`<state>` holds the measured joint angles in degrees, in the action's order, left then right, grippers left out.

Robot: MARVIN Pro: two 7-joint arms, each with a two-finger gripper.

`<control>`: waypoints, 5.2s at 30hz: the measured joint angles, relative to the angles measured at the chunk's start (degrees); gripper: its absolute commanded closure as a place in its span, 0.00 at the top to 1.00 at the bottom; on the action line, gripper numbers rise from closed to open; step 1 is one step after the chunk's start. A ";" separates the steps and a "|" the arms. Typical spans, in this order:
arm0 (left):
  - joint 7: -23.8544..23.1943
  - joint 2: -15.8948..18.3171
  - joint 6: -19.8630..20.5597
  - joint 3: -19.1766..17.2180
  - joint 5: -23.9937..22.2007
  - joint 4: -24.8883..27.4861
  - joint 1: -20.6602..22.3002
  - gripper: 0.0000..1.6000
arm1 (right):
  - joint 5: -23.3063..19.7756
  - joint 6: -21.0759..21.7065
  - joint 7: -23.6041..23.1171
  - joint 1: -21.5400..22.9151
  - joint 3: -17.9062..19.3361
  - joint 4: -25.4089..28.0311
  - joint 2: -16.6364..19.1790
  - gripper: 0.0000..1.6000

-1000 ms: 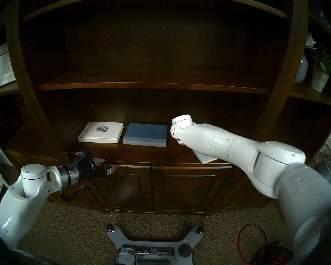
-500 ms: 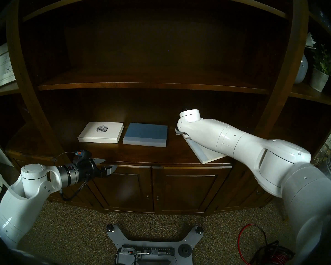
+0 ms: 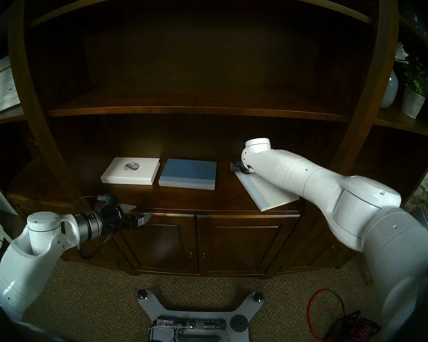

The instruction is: Close the books and align them horizontally on the shelf

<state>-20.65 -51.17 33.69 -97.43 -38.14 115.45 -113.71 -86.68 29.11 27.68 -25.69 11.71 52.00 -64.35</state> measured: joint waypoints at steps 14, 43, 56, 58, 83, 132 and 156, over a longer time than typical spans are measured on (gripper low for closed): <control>0.00 0.00 -0.01 0.00 0.00 0.01 0.00 1.00 | 1.71 2.95 -2.15 0.87 -1.54 -0.86 -1.48 1.00; 0.02 -0.02 -0.03 -0.02 0.01 0.03 -0.01 1.00 | 0.45 8.12 -11.46 2.18 -0.43 -1.90 0.76 1.00; 0.01 -0.01 -0.01 -0.02 0.00 0.02 -0.01 1.00 | -1.40 9.66 -12.50 0.92 0.03 6.27 4.22 1.00; 0.01 -0.01 -0.01 -0.01 0.00 0.01 -0.01 1.00 | -1.80 9.85 -12.48 0.66 0.02 8.03 4.73 1.00; -0.01 0.00 -0.01 0.00 0.00 0.01 0.00 1.00 | -7.68 10.98 -5.98 -2.38 0.12 28.34 12.14 1.00; -0.06 0.06 0.10 0.06 -0.01 -0.15 -0.01 1.00 | -19.17 9.84 19.14 -5.22 1.19 72.16 37.15 1.00; -0.06 0.07 0.09 0.04 -0.01 -0.12 0.00 1.00 | -25.47 -4.51 37.41 -11.44 0.99 80.77 51.07 1.00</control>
<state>-20.71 -51.10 33.78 -97.39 -38.16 115.34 -113.71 -112.15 24.60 65.09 -37.13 12.69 132.77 -13.29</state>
